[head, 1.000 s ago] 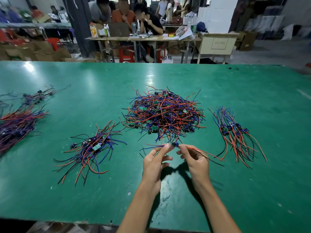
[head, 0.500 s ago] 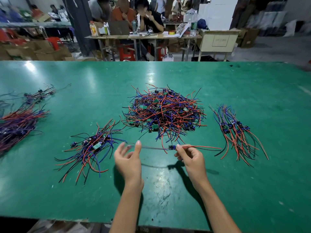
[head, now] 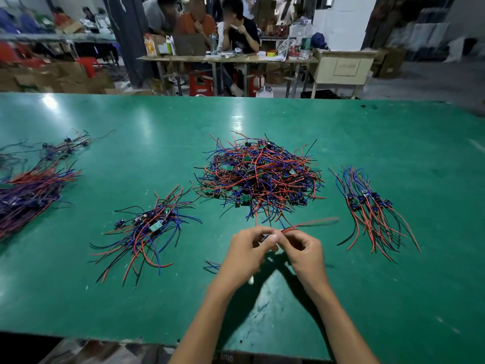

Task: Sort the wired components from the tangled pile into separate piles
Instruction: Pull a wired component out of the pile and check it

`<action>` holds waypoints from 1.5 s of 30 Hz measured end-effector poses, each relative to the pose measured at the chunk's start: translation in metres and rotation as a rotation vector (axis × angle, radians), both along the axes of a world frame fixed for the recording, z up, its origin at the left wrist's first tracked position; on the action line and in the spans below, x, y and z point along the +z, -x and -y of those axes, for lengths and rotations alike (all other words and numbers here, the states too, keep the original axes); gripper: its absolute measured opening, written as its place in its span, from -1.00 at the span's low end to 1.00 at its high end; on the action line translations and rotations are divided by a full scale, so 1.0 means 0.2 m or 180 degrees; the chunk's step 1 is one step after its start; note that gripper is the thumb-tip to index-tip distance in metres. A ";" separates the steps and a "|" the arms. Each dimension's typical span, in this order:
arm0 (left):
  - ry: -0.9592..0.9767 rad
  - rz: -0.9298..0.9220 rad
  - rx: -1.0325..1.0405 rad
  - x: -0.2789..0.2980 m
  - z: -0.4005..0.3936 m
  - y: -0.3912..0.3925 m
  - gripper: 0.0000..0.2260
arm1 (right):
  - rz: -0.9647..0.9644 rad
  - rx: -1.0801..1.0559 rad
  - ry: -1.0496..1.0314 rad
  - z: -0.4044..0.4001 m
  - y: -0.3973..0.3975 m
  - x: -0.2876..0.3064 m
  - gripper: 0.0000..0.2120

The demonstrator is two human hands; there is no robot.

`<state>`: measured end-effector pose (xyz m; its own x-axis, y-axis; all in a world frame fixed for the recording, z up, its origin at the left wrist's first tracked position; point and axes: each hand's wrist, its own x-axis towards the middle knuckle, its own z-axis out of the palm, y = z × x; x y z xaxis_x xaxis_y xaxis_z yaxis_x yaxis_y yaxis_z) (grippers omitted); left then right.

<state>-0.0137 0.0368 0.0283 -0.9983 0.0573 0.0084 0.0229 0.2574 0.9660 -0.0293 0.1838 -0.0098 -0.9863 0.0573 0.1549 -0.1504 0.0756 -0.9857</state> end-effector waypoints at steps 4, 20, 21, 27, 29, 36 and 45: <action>0.0004 0.0397 0.0087 0.01 -0.02 0.01 -0.82 | 0.0077 -0.0129 0.0241 0.01 0.01 0.00 -0.86; 0.0548 0.0237 0.0406 0.02 -0.15 -0.03 -0.82 | 0.0511 -0.0180 0.1092 0.05 0.03 0.03 -0.69; 0.0562 0.0236 0.0327 0.03 -0.14 -0.04 -0.82 | 0.0534 -0.0261 0.1148 0.04 0.04 0.03 -0.69; 0.0811 0.0313 -0.0081 0.05 -0.12 -0.08 -0.89 | 0.0698 -0.0660 0.2215 -0.03 0.08 0.04 -0.76; 0.0811 0.0345 -0.0259 0.04 -0.11 -0.08 -0.89 | 0.0801 -0.0762 0.2783 -0.06 0.08 0.05 -0.76; 0.0761 0.0284 -0.0616 0.05 -0.08 -0.04 -0.79 | 0.0513 -0.0297 0.1641 -0.04 0.00 0.03 -0.71; 0.0435 0.0753 -0.0750 0.06 0.18 -0.03 -0.70 | 0.0412 -0.0150 0.0973 -0.03 -0.06 0.04 -0.72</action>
<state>-0.0074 0.0003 0.0406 -0.9310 0.2707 -0.2450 -0.1232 0.3987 0.9088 -0.0179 0.1895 -0.0016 -0.9918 0.1278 -0.0030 -0.0257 -0.2225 -0.9746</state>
